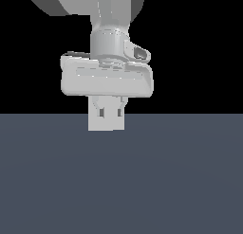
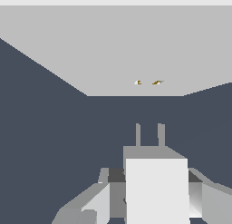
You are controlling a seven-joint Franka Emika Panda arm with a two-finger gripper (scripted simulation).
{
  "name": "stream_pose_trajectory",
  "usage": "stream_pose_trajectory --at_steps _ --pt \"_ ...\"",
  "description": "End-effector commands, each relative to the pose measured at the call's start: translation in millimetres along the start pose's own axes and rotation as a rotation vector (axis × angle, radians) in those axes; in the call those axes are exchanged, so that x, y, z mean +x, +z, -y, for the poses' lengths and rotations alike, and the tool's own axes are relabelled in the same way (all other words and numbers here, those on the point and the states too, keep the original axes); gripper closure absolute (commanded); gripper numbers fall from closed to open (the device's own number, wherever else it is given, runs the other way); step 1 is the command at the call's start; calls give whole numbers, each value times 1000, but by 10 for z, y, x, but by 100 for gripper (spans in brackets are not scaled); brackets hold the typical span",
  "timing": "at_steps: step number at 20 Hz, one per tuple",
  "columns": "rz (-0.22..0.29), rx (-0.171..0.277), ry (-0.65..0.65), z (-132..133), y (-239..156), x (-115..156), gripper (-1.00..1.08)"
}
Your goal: Plug the charger into the wall socket.
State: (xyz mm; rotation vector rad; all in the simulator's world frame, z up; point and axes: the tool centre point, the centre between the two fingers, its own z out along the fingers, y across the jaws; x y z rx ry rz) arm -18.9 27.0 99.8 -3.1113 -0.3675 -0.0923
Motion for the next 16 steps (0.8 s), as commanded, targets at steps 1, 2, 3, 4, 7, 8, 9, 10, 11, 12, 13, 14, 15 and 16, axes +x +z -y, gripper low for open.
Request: stream_pose_trajectory --at_steps 1,2,3,4,7,8,9,10,11,12,13,14,15,16 --pt "0 0 0 1 2 68 108" --pt "0 0 0 2 5 102 108" --pt "0 0 0 2 7 140 108" --pt "0 0 0 2 9 182 108" --pt "0 0 0 2 15 290 108" --pt "0 -1 0 1 18 319 108" --pt "0 -1 0 1 20 344 108" --pt "0 -1 0 1 21 365 108" --pt "0 -1 0 1 22 383 108" --pt "0 -1 0 1 23 397 108" --pt "0 -1 0 0 23 408 108" --pt "0 -1 0 0 23 416 108" --pt "0 -1 0 0 23 419 108" --pt "0 -1 0 -1 23 420 108"
